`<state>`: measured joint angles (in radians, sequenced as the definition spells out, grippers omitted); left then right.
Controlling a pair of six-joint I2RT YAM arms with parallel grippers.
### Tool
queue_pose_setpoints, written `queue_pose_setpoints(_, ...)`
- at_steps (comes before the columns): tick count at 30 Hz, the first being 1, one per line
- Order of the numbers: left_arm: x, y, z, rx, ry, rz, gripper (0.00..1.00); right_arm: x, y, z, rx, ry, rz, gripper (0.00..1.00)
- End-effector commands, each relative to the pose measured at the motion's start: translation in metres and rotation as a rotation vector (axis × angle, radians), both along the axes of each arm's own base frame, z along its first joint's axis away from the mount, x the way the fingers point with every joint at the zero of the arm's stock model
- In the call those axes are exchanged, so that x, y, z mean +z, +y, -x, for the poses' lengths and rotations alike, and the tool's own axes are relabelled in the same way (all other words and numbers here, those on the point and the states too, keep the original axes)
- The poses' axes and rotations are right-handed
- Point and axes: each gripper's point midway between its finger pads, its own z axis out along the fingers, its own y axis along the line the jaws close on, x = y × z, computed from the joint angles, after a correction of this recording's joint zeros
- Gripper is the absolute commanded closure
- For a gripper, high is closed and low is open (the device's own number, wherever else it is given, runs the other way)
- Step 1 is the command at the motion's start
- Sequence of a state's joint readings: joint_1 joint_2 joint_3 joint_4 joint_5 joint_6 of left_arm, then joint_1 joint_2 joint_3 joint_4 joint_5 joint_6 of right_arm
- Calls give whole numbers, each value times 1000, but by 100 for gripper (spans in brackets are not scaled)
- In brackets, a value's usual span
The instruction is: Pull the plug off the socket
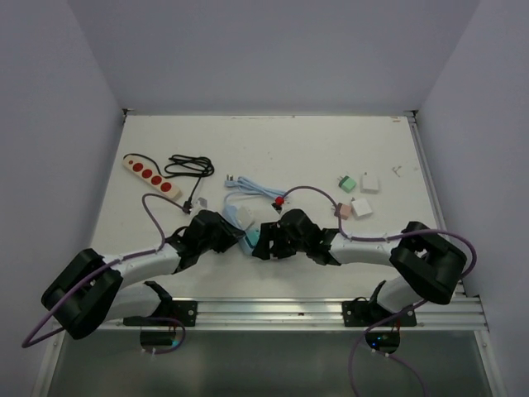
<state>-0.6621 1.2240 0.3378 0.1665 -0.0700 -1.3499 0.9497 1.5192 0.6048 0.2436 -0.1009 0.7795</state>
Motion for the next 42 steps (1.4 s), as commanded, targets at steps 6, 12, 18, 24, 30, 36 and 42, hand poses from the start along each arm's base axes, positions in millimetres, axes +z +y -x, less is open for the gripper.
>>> queue_pose_setpoints(6, -5, 16, 13, -75, -21, -115, 100, 61, 5, -14, 21, -92, 10, 30)
queue_pose_setpoints(12, -6, 14, 18, -104, -22, -102, 100, 62, 25, -16, 53, -38, 1, 31)
queue_pose_setpoints(18, -5, 11, 19, -125, -26, -93, 100, 47, 28, -16, 33, 20, 13, 31)
queue_pose_setpoints(24, -9, 9, 24, -143, -26, -73, 100, 37, 28, -13, 38, 60, -11, 35)
queue_pose_setpoints(30, -10, 10, 26, -144, -26, -72, 100, 35, 38, -10, 62, 93, -50, 45)
queue_pose_setpoints(36, -12, 13, 25, -136, -21, -91, 100, 26, 38, -10, 58, 124, -49, 61)
queue_pose_setpoints(42, -24, 24, 32, -129, 14, -148, 100, 20, 25, -13, 32, 143, -36, 100)
